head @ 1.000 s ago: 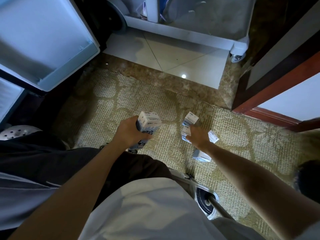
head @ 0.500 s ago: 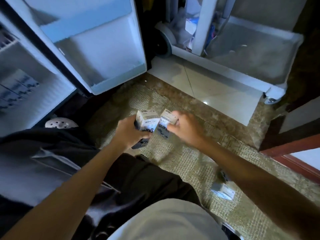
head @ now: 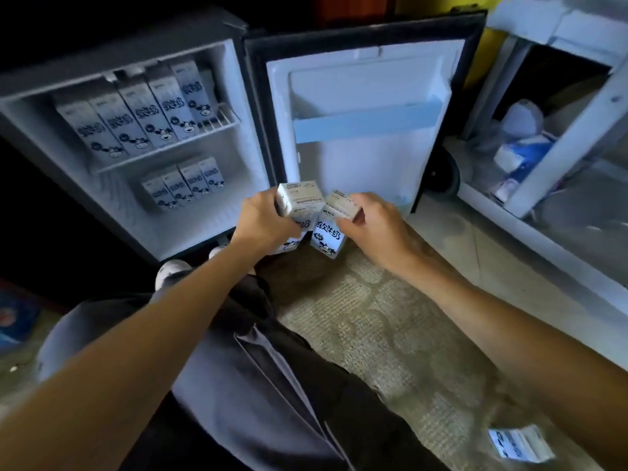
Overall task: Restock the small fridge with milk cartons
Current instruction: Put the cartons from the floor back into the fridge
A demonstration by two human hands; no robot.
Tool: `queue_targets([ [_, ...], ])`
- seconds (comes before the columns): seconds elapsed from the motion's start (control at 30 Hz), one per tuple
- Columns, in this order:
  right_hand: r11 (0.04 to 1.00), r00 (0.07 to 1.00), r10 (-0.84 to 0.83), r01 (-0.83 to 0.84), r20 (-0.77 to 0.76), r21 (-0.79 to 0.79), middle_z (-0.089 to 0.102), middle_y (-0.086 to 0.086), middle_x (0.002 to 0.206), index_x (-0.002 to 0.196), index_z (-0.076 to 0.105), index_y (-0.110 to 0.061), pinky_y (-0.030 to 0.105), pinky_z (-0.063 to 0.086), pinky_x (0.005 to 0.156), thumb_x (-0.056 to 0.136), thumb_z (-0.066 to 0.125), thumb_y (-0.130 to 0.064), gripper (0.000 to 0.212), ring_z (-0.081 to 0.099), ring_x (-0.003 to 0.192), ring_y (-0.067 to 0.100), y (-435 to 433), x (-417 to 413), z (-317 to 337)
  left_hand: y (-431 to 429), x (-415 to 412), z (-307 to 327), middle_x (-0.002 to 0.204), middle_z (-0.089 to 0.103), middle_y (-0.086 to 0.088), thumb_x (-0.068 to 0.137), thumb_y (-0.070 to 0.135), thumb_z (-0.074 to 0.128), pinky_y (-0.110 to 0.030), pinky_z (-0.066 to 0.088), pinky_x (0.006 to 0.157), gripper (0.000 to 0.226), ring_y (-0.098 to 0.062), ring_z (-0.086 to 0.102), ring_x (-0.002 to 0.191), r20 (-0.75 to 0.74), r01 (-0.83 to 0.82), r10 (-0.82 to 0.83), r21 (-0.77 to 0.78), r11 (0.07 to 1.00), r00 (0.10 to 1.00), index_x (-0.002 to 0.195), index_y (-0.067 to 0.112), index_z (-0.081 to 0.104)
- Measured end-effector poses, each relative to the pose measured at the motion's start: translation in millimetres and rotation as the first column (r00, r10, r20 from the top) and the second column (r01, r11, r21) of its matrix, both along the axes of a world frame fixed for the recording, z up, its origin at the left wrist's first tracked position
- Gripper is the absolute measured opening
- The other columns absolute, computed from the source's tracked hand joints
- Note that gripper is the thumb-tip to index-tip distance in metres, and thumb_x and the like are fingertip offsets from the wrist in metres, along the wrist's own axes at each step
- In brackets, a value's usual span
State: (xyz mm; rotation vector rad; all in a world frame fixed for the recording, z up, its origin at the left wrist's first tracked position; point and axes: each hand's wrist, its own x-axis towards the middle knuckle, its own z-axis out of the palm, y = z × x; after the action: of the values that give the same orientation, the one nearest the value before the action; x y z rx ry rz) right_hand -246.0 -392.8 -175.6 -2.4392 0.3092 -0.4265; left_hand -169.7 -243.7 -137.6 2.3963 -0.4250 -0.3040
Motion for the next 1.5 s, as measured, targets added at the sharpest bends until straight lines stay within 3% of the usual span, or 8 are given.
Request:
queue_targets([
  [0.13, 0.996, 0.995, 0.09, -0.09, 0.037, -0.002, 0.058, 0.011, 0.098, 0.107, 0.06, -0.003, 0.023, 0.037, 0.063, 0.087, 0.059, -0.018, 0.025, 0.053, 0.078, 0.019, 19, 53, 16, 22, 39, 15, 0.073, 0.057, 0.001, 0.068, 0.001, 0.07, -0.016, 0.044, 0.045, 0.029, -0.014, 0.054, 0.068, 0.03, -0.093, 0.094, -0.045, 0.995, 0.995, 0.096, -0.002, 0.062],
  [0.43, 0.972, 0.969, 0.233, -0.234, 0.08, 0.011, 0.044, 0.002, 0.075, 0.078, 0.05, -0.008, 0.017, 0.028, 0.049, 0.084, 0.06, -0.016, 0.014, 0.04, 0.059, 0.013, 53, 162, 37, 68, 122, 21, 0.087, 0.065, -0.015, 0.064, -0.004, 0.064, -0.026, 0.051, 0.054, 0.028, -0.019, 0.054, 0.067, -0.047, -0.317, 0.313, -0.147, 0.937, 0.949, 0.092, 0.001, 0.064],
  [0.6, 0.961, 0.957, 0.278, -0.276, 0.087, -0.032, 0.047, 0.004, 0.081, 0.09, 0.057, 0.002, 0.013, 0.03, 0.051, 0.085, 0.058, -0.013, 0.016, 0.046, 0.069, 0.019, 67, 218, 47, 80, 159, 23, 0.071, 0.06, -0.005, 0.067, -0.004, 0.06, -0.021, 0.045, 0.048, 0.017, -0.016, 0.051, 0.058, -0.043, -0.348, 0.346, -0.14, 0.927, 0.937, 0.084, -0.002, 0.062],
  [0.8, 0.962, 0.96, 0.26, -0.247, 0.103, -0.119, 0.048, 0.009, 0.087, 0.087, 0.051, -0.004, 0.029, 0.031, 0.059, 0.086, 0.054, -0.015, 0.012, 0.048, 0.075, 0.025, 71, 280, 60, 92, 200, 19, 0.092, 0.07, -0.019, 0.066, -0.004, 0.061, -0.037, 0.055, 0.058, 0.025, -0.024, 0.056, 0.068, -0.028, -0.313, 0.313, -0.159, 0.936, 0.949, 0.09, -0.007, 0.064],
  [1.0, 0.921, 0.961, 0.275, -0.256, 0.025, -0.293, 0.051, 0.016, 0.11, 0.118, 0.048, -0.002, 0.036, 0.045, 0.079, 0.089, 0.051, -0.014, 0.031, 0.053, 0.098, 0.03, 68, 326, 52, 99, 235, 6, 0.09, 0.067, -0.011, 0.069, -0.008, 0.058, -0.019, 0.046, 0.045, 0.033, -0.017, 0.055, 0.063, -0.045, -0.283, 0.28, -0.192, 0.94, 0.959, 0.1, 0.001, 0.064],
  [1.23, 0.959, 0.96, 0.27, -0.261, 0.072, -0.106, 0.059, 0.016, 0.105, 0.109, 0.057, -0.004, 0.034, 0.048, 0.079, 0.087, 0.055, -0.01, 0.022, 0.055, 0.091, 0.027, 72, 360, 45, 103, 257, -5, 0.092, 0.064, -0.008, 0.071, -0.012, 0.057, -0.02, 0.043, 0.05, 0.034, -0.018, 0.055, 0.076, -0.085, -0.341, 0.33, -0.29, 0.894, 0.94, 0.102, 0.003, 0.062],
  [1.37, 0.943, 0.952, 0.303, -0.305, 0.036, 0.132, 0.058, 0.015, 0.122, 0.134, 0.047, -0.015, 0.035, 0.046, 0.095, 0.088, 0.056, -0.008, 0.048, 0.056, 0.111, 0.03, 68, 371, 49, 103, 271, -13, 0.091, 0.065, -0.009, 0.073, -0.011, 0.057, -0.024, 0.05, 0.065, 0.027, -0.023, 0.059, 0.085, -0.152, -0.399, 0.369, -0.331, 0.855, 0.917, 0.091, 0.008, 0.061],
  [1.5, 0.939, 0.96, 0.281, -0.279, 0.017, 0.201, 0.047, 0.008, 0.14, 0.143, 0.032, -0.022, 0.031, 0.047, 0.087, 0.092, 0.05, -0.005, 0.057, 0.057, 0.11, 0.033, 66, 376, 44, 102, 281, -22, 0.077, 0.063, 0.002, 0.072, -0.012, 0.056, -0.023, 0.049, 0.063, 0.031, -0.015, 0.059, 0.075, -0.207, -0.446, 0.396, -0.371, 0.814, 0.895, 0.072, 0.019, 0.055],
])
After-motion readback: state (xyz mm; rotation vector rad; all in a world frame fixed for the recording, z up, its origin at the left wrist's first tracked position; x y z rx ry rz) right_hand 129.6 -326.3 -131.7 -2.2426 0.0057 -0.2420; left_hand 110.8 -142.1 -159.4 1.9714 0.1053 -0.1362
